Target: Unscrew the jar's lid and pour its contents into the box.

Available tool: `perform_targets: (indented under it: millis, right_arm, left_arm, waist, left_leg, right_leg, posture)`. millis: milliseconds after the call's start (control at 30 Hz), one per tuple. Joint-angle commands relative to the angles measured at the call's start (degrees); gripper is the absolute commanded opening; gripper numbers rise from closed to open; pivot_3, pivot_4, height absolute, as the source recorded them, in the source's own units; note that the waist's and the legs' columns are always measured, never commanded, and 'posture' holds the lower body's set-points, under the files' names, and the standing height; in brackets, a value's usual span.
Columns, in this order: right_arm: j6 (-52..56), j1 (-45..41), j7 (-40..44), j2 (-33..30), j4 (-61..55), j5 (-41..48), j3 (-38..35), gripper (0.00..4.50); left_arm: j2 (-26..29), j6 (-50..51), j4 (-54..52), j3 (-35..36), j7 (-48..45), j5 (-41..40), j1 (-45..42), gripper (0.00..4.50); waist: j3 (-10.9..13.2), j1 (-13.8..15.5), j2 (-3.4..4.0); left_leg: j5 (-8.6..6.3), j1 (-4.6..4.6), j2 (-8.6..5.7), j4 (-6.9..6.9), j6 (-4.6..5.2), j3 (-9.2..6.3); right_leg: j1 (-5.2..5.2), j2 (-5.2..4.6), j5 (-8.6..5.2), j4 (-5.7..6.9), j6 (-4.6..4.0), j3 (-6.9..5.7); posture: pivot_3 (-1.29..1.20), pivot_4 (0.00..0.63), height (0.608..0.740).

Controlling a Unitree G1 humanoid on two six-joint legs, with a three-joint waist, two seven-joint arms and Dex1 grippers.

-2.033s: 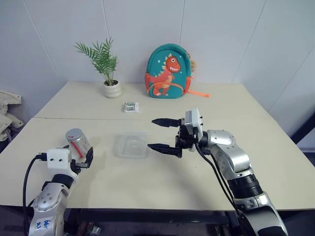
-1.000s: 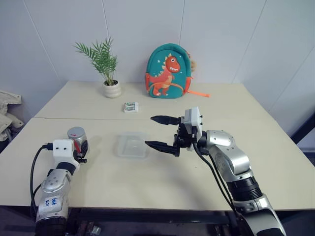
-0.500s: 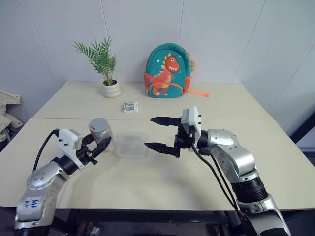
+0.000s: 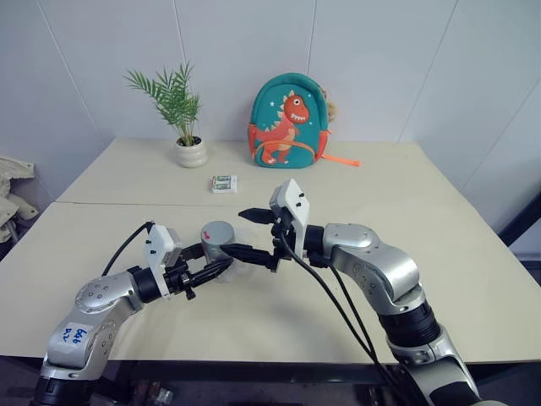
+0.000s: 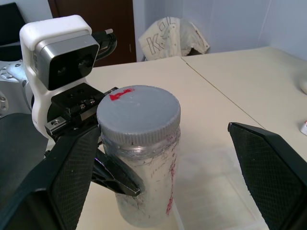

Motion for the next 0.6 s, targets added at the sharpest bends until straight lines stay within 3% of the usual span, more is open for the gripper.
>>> perform_targets:
  millis: [33,600]
  right_arm:
    - [-0.3,-1.0,-1.1,1.1,-2.6,0.2,0.3,4.50]
    - [-2.5,-1.9,-2.1,4.2,-0.9,-0.9,0.6,4.50]
  left_arm:
    - [-1.1,-1.0,-0.5,-0.3,-0.1,0.1,-1.5,1.99]
    - [-4.2,-0.1,-0.3,-0.8,0.5,0.2,-2.5,1.99]
  waist:
    - [0.0,0.0,0.00]
    - [0.0,0.0,0.00]
  left_leg:
    - [0.00,0.00,0.00,0.00,0.00,0.00]
    - [0.00,0.00,-0.01,0.01,0.00,0.01]
  right_leg:
    - [0.00,0.00,0.00,0.00,0.00,0.00]
    - [0.01,0.00,0.02,0.02,0.03,0.01]
  posture:
    - [0.00,0.150,0.740]
    - [0.00,0.150,0.740]
